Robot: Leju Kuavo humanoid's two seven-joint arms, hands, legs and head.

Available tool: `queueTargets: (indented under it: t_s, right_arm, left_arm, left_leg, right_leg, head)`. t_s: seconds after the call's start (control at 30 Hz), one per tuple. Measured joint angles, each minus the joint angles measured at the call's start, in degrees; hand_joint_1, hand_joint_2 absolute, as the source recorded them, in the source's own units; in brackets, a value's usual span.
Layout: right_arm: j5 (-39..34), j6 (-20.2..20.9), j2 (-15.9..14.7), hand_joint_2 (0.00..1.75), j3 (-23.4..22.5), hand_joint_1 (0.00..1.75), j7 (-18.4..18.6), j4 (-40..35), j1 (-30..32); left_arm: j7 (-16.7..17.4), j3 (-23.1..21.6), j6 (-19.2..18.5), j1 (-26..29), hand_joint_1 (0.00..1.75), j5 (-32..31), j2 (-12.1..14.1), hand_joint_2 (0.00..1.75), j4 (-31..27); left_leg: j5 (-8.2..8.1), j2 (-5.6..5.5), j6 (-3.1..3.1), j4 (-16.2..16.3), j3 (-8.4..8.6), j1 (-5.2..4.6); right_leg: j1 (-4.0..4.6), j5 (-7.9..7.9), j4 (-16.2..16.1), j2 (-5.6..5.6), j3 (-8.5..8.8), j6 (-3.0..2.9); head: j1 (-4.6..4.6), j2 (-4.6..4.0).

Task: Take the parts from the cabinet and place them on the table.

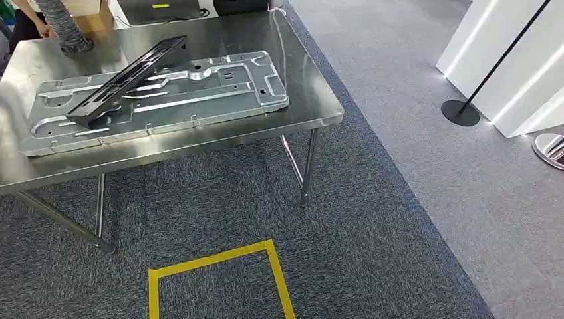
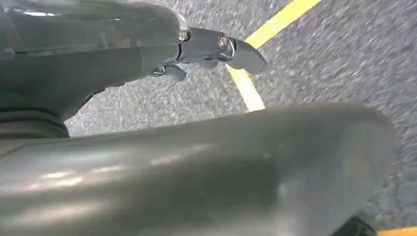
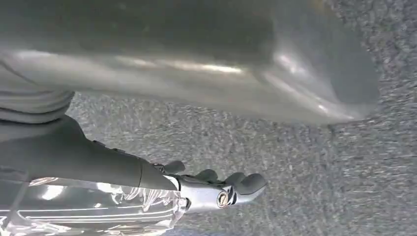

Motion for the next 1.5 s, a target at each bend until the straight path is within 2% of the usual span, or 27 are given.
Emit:
queueTargets:
  t_s: [0.03, 0.1, 0.17, 0.2, 0.23, 0.27, 0.37, 0.4, 0.5, 0.53, 0.57, 0.6, 0.63, 0.7, 0.73, 0.77, 0.9, 0.93, 1.03, 1.07, 1.1, 1.17, 1.23, 1.3, 1.4, 1.43, 1.5]
  right_arm:
    - [0.0, 0.0, 0.0, 0.00, 0.0, 0.00, 0.0, 0.0, 0.0]
    - [0.0, 0.0, 0.0, 0.00, 0.0, 0.00, 0.0, 0.0, 0.1]
    - [0.0, 0.0, 0.0, 0.00, 0.0, 0.00, 0.0, 0.0, 0.0]
    - [0.0, 0.0, 0.0, 0.00, 0.0, 0.00, 0.0, 0.0, -0.1]
    - [0.0, 0.0, -0.1, 0.00, 0.0, 0.00, 0.0, -0.1, -0.3]
    - [0.1, 0.0, -0.2, 0.00, 0.0, 0.00, 0.0, 0.0, -0.5]
    - [0.1, 0.0, -0.3, 0.00, 0.0, 0.00, 0.0, 0.0, -0.3]
    - [0.1, 0.0, -0.2, 0.00, 0.0, 0.00, 0.0, 0.0, -0.3]
    - [0.0, 0.0, -0.2, 0.00, 0.0, 0.00, 0.0, 0.0, -0.3]
    - [-0.1, 0.0, -0.2, 0.00, 0.0, 0.00, 0.0, 0.0, -0.1]
    - [-0.2, 0.0, -0.2, 0.00, 0.0, 0.00, 0.0, 0.0, -0.1]
    - [-0.3, 0.0, -0.2, 0.00, 0.0, 0.00, 0.0, 0.0, 0.0]
    - [-0.4, 0.0, -0.2, 0.00, 0.0, 0.00, -0.1, 0.0, 0.1]
    - [-0.4, -0.1, -0.1, 0.00, 0.0, 0.00, -0.2, 0.0, 0.4]
    - [-0.4, -0.1, -0.1, 0.00, 0.0, 0.00, -0.3, 0.0, 0.5]
    - [-0.4, -0.1, -0.1, 0.00, 0.0, 0.00, -0.3, 0.0, 0.6]
    - [-0.1, -0.2, -0.1, 0.00, 0.0, 0.00, -0.5, 0.0, 0.8]
    - [0.0, -0.2, -0.2, 0.00, 0.0, 0.00, -0.4, 0.0, 0.9]
    - [0.1, -0.2, -0.2, 0.00, 0.0, 0.00, 0.0, 0.1, 0.9]
    - [0.2, -0.2, -0.1, 0.00, 0.0, 0.00, 0.1, 0.1, 0.8]
    - [0.2, -0.2, -0.1, 0.00, 0.0, 0.00, 0.2, 0.1, 0.8]
    - [0.4, -0.1, -0.1, 0.00, 0.0, 0.00, 0.3, 0.1, 0.8]
    - [0.5, -0.1, -0.2, 0.00, 0.0, 0.00, 0.3, 0.1, 0.6]
    - [0.6, -0.1, -0.2, 0.00, 0.0, 0.00, 0.3, 0.1, 0.2]
    - [0.7, -0.1, -0.2, 0.00, 0.0, 0.00, 0.5, 0.1, 0.1]
    - [0.8, -0.1, -0.1, 0.00, 0.0, 0.00, 0.8, 0.2, 0.3]
    - [0.8, -0.1, -0.1, 0.00, 0.0, 0.00, 1.0, 0.2, 0.2]
  left_arm:
    - [0.0, 0.0, 0.0, 0.0, 0.00, 0.0, 0.0, 0.00, 0.0]
    - [0.0, 0.0, 0.0, 0.0, 0.00, 0.0, 0.0, 0.00, 0.0]
    - [0.0, 0.0, 0.0, 0.0, 0.00, 0.0, 0.0, 0.00, 0.0]
    - [0.0, 0.0, 0.0, 0.0, 0.00, 0.0, 0.0, 0.00, 0.0]
    - [0.0, 0.0, 0.0, 0.0, 0.00, 0.0, -0.1, 0.00, 0.0]
    - [0.0, 0.0, 0.0, 0.0, 0.00, 0.0, -0.1, 0.00, 0.0]
    - [0.0, 0.0, 0.0, 0.0, 0.00, -0.1, -0.1, 0.00, 0.0]
    - [0.0, 0.0, 0.0, 0.0, 0.00, -0.1, -0.1, 0.00, 0.0]
    - [-0.2, 0.0, 0.0, 0.2, 0.00, -0.4, -0.1, 0.00, 0.0]
    - [-0.2, 0.0, 0.0, 0.2, 0.00, -0.7, -0.1, 0.00, 0.0]
    - [-0.3, 0.0, -0.1, 0.2, 0.00, -0.8, -0.1, 0.00, 0.0]
    - [-0.3, 0.0, -0.2, 0.2, 0.00, -0.9, -0.1, 0.00, 0.0]
    - [-0.2, 0.0, -0.2, 0.2, 0.00, -1.1, -0.1, 0.00, 0.0]
    - [0.0, -0.1, -0.2, 0.1, 0.00, -1.3, 0.0, 0.00, 0.0]
    - [0.0, -0.1, -0.3, 0.0, 0.00, -1.3, 0.0, 0.00, 0.0]
    - [0.1, -0.1, -0.3, -0.2, 0.00, -1.3, 0.0, 0.00, 0.0]
    - [0.3, -0.1, -0.3, -0.2, 0.00, -1.2, 0.0, 0.00, 0.0]
    - [0.3, -0.1, -0.3, -0.3, 0.00, -1.2, 0.0, 0.00, 0.0]
    - [0.4, -0.1, -0.2, -0.4, 0.00, -1.0, 0.0, 0.00, 0.0]
    - [0.4, -0.1, -0.2, -0.3, 0.00, -1.0, 0.0, 0.00, 0.0]
    - [0.4, -0.1, -0.1, -0.3, 0.00, -0.9, 0.0, 0.00, 0.0]
    - [0.4, -0.1, -0.1, -0.3, 0.00, -0.9, 0.0, 0.00, 0.0]
    - [0.4, -0.1, 0.0, -0.4, 0.00, -0.9, 0.0, 0.00, 0.0]
    - [0.3, -0.1, 0.0, -0.4, 0.00, -0.9, 0.0, 0.00, 0.0]
    - [0.2, -0.1, 0.0, -0.5, 0.00, -0.9, 0.0, 0.00, 0.0]
    - [0.2, -0.1, 0.0, -0.4, 0.00, -0.9, 0.0, 0.00, 0.0]
    - [0.2, -0.1, 0.0, -0.1, 0.00, -0.9, 0.1, 0.00, 0.0]
  left_leg:
    - [0.47, 0.15, 0.08, 0.0, -0.70, -0.17]
    - [1.42, 0.25, 0.14, 0.1, -1.86, -0.55]
    - [2.32, 0.27, 0.09, 0.2, -3.01, -0.86]
    - [2.86, 0.27, 0.02, 0.2, -3.49, -1.00]
    - [3.19, 0.30, -0.12, 0.3, -3.67, -0.97]
    - [3.52, 0.31, -0.44, 0.4, -3.87, -1.24]
    - [4.91, 0.44, -1.35, 0.0, -3.93, -0.85]
    - [4.75, 0.31, -1.79, 0.1, -4.18, -1.00]
    - [-3.42, -0.10, -2.73, 6.9, -6.46, -0.59]
    - [-7.44, -0.10, -3.10, 13.2, -8.06, -0.36]
    - [-8.45, -0.11, -3.34, 16.8, -8.57, -0.22]
    - [-7.63, -0.11, -3.49, 18.1, -8.16, -0.02]
    - [-5.79, -0.10, -3.58, 17.3, -6.80, 0.12]
    - [-1.74, -0.11, -3.57, 9.6, -0.92, 0.29]
    - [-2.09, -0.20, -3.41, 3.5, 3.34, 0.38]
    - [-4.14, -0.40, -3.26, -0.1, 5.47, 0.15]
    - [-3.23, -0.43, -1.27, -0.9, 4.35, -0.23]
    - [-2.48, -0.20, -0.79, -1.2, 4.03, 0.08]
    - [-0.70, 0.04, 0.02, -1.2, 1.71, -0.07]
    - [0.09, 0.15, 0.07, -1.1, 0.67, -0.18]
    - [0.70, 0.15, 0.03, -1.0, -0.19, -0.27]
    - [1.83, 0.19, -0.14, -0.6, -1.88, -0.38]
    - [2.77, 0.16, -0.37, -0.1, -3.45, -0.45]
    - [3.42, 0.17, -0.90, 0.2, -3.98, -0.76]
    - [4.96, 0.29, -1.90, 0.0, -4.15, -0.41]
    - [4.99, 0.15, -2.27, 0.1, -4.53, -0.55]
    - [-0.69, -0.07, -2.87, 3.9, -6.05, -0.21]
  right_leg:
    - [0.09, -2.14, 4.4, 0.00, -1.13, 0.10]
    - [0.14, -1.78, 7.6, 0.01, -0.60, -0.10]
    - [0.43, 1.88, 1.4, 0.00, 4.39, -0.87]
    - [0.86, 3.34, -5.5, -0.02, 9.24, -1.66]
    - [1.32, 2.75, -10.8, -0.17, 13.00, -2.38]
    - [1.51, 2.07, -13.8, -0.47, 14.34, -2.63]
    - [1.94, 3.23, -13.4, -0.36, 13.49, -3.41]
    - [1.30, 4.20, -14.1, -0.46, 13.19, -3.90]
    - [1.24, 5.71, -14.0, -0.59, 11.28, -4.64]
    - [1.24, 6.56, -13.9, -0.60, 10.11, -4.66]
    - [1.23, 7.19, -13.7, -0.60, 9.16, -4.58]
    - [1.20, 7.72, -13.4, -0.58, 8.19, -4.47]
    - [1.17, 8.13, -13.1, -0.57, 7.30, -4.31]
    - [1.02, 8.69, -12.0, -0.52, 5.48, -3.85]
    - [0.97, 8.99, -11.3, -0.49, 4.69, -3.57]
    - [1.18, 9.22, -11.0, -0.45, 4.12, -3.25]
    - [1.05, 11.10, -11.2, -0.28, 3.88, -1.62]
    - [0.75, 10.56, -11.0, -0.18, 3.66, -1.33]
    - [0.59, 1.06, -2.2, -0.14, 0.54, -0.64]
    - [0.59, -2.00, 3.5, -0.15, -0.84, -0.38]
    - [0.58, -2.46, 6.7, -0.15, -1.21, -0.30]
    - [0.57, 0.87, 6.2, -0.15, 1.13, -0.42]
    - [0.62, 4.34, -2.7, -0.15, 7.92, -0.92]
    - [0.79, 1.69, -13.0, -0.15, 15.24, -1.63]
    - [1.61, 2.41, -13.9, -0.09, 14.70, -2.77]
    - [1.14, 3.26, -14.3, -0.25, 14.18, -3.32]
    - [1.12, 4.45, -14.2, -0.52, 12.84, -4.20]
  head:
    - [0.00, 0.00]
    - [0.00, 0.00]
    - [0.00, 0.00]
    - [0.00, 0.00]
    - [0.00, 0.00]
    - [0.00, 0.00]
    - [0.00, 0.00]
    - [0.00, 0.00]
    - [0.00, 0.00]
    - [0.00, 0.00]
    - [-0.02, 0.00]
    - [-0.02, 0.00]
    - [-0.02, 0.00]
    - [-0.02, 0.00]
    - [-0.02, 0.00]
    - [-0.02, 0.00]
    - [-0.02, 0.00]
    - [0.00, 0.00]
    - [0.00, 0.00]
    - [0.00, 0.00]
    - [0.00, 0.00]
    - [0.00, 0.00]
    - [-0.02, 0.00]
    - [0.00, 0.00]
    - [-0.02, 0.00]
    - [-0.02, 0.00]
    - [-0.02, 0.00]
